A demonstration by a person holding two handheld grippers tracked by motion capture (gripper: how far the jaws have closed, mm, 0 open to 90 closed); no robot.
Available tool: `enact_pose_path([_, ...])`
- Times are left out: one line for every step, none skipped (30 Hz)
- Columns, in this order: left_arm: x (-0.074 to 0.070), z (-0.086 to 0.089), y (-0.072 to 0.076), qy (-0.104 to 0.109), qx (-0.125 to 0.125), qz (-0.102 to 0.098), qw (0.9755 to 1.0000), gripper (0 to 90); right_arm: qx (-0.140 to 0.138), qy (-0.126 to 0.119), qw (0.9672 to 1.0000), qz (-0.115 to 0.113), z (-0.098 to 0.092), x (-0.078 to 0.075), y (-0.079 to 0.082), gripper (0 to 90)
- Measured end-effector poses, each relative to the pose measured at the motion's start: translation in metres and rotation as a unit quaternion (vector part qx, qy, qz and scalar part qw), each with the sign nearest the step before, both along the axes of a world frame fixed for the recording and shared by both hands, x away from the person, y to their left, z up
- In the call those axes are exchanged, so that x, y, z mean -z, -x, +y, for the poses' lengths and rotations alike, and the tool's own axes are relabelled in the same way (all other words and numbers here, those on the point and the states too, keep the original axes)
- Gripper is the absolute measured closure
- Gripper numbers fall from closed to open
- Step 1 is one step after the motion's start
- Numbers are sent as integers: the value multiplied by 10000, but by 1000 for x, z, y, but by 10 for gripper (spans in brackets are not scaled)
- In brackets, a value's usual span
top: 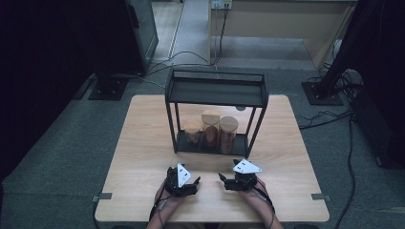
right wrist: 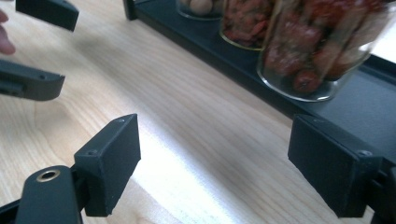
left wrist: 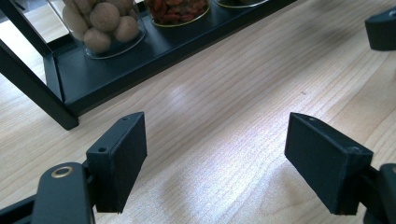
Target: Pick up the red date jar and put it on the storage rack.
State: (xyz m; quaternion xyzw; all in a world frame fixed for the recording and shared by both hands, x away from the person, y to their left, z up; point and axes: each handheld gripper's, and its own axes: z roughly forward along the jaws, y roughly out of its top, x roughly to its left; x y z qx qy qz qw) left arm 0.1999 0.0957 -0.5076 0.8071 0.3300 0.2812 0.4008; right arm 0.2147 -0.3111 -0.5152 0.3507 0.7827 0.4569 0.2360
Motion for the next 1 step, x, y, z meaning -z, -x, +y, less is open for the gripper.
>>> enact_pose_path([0,0,0,1,0,-3,10000,210,-19,15,10000,28,0,-1,-1,168])
